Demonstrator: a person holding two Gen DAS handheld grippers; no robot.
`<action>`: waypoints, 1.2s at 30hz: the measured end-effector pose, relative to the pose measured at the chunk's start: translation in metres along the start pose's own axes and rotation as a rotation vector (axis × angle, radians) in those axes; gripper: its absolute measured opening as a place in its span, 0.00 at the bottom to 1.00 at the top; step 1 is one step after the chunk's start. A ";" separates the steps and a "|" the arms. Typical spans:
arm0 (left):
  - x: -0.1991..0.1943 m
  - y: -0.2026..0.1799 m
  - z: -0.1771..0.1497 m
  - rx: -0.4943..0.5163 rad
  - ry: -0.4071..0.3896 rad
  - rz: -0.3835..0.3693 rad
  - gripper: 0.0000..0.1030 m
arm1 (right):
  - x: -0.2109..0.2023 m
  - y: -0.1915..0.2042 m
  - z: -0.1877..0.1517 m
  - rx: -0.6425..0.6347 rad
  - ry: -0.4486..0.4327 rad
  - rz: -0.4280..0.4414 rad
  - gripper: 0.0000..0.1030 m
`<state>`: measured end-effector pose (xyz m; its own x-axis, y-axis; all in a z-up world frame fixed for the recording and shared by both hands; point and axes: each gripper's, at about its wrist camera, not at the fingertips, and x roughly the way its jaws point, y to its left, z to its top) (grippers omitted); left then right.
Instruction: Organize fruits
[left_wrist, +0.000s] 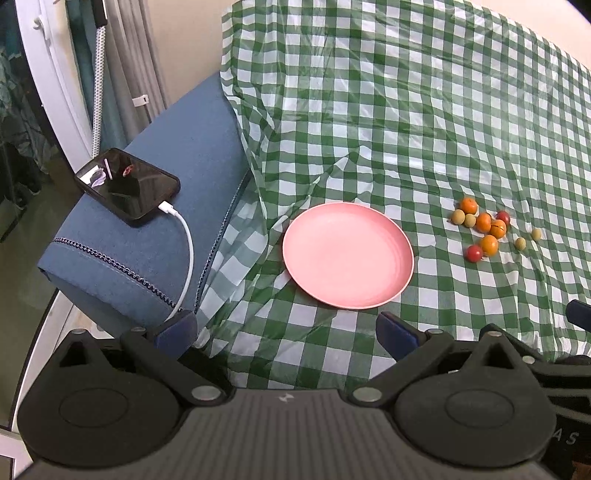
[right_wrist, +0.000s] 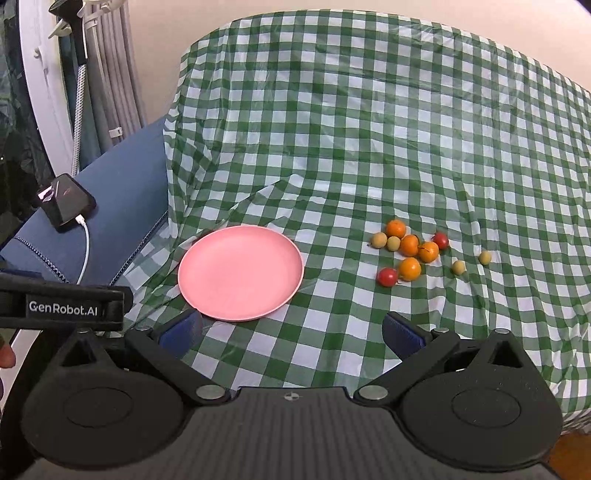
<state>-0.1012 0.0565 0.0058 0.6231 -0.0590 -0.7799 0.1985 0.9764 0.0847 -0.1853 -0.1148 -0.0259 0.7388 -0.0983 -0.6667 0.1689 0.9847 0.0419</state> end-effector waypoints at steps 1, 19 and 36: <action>0.001 0.000 0.000 -0.001 0.002 -0.002 1.00 | 0.000 0.000 0.000 -0.001 0.001 -0.001 0.99; -0.004 -0.001 -0.003 0.017 0.011 0.031 1.00 | 0.001 0.001 -0.003 0.017 -0.007 0.029 1.00; -0.025 -0.041 0.005 0.115 0.006 0.191 1.00 | 0.000 -0.029 -0.014 0.117 -0.075 0.151 1.00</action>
<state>-0.1212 0.0171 0.0253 0.6536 0.1263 -0.7462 0.1625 0.9396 0.3013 -0.1997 -0.1412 -0.0374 0.8075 0.0342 -0.5888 0.1240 0.9662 0.2262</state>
